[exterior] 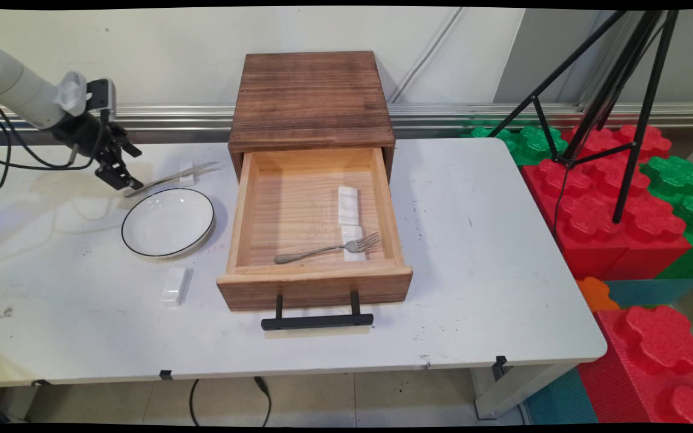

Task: Pick up the knife from the left of the white plate

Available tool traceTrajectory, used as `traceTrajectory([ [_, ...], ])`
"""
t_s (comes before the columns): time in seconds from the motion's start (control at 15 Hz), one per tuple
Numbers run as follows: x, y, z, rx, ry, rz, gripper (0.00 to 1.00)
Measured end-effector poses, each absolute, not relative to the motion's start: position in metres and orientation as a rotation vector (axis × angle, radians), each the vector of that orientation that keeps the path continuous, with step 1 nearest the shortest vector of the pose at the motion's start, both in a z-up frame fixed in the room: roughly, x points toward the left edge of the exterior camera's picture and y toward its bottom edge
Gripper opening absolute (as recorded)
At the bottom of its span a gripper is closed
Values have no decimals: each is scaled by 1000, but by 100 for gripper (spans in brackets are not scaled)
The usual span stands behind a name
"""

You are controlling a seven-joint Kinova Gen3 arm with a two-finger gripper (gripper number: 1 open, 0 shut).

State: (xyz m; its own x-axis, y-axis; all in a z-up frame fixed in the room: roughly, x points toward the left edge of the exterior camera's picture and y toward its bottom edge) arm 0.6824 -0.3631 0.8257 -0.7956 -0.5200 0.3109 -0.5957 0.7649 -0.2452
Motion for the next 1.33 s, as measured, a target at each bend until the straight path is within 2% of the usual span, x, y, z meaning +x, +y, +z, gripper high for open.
traceTrajectory([
  [1.33, 675, -401, 797, 956, -2680, 421, 100],
])
